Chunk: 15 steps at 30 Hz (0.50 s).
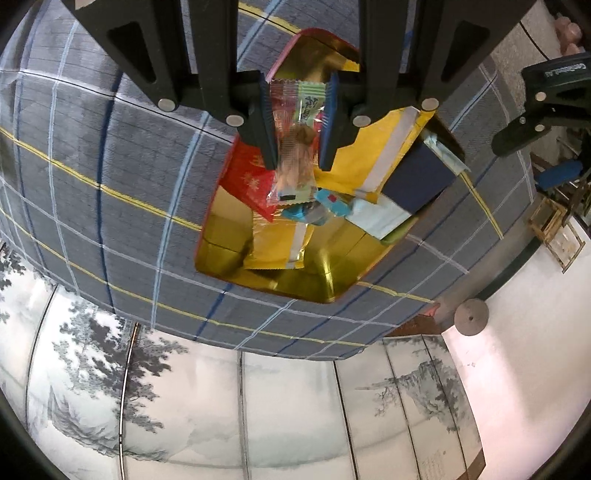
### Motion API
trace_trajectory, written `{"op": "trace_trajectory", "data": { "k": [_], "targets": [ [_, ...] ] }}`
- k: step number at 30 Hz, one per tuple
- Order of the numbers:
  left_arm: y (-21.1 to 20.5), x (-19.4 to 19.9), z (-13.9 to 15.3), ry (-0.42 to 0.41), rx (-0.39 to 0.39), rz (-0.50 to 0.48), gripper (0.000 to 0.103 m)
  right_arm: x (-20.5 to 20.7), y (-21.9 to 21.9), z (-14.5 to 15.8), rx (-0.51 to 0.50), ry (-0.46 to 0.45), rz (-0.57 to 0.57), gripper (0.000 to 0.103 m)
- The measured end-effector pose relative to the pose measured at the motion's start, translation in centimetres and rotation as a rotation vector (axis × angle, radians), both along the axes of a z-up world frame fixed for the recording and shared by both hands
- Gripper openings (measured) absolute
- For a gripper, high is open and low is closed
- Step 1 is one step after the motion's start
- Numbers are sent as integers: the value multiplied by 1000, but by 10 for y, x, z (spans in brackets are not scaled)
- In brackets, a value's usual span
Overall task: Organize snacks
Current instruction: 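Carry the clear peanut packet into the gold tin and open the right tool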
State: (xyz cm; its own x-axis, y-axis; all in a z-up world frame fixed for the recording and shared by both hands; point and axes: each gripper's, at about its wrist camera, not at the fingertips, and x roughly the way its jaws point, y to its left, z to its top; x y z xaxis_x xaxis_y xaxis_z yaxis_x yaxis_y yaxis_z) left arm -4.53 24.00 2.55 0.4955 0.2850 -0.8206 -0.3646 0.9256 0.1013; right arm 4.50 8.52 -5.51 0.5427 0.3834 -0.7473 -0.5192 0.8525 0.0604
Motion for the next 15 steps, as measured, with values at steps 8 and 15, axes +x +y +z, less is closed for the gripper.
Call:
{"op": "trace_trajectory", "data": {
  "k": [8,15],
  "targets": [
    [6,-2,1,1,1,22,90,6,14,-12,-19,19,3,22],
    [5,-2,3,-1,5,19,90,14,18,-18,-27,13,-26,23]
  ]
}}
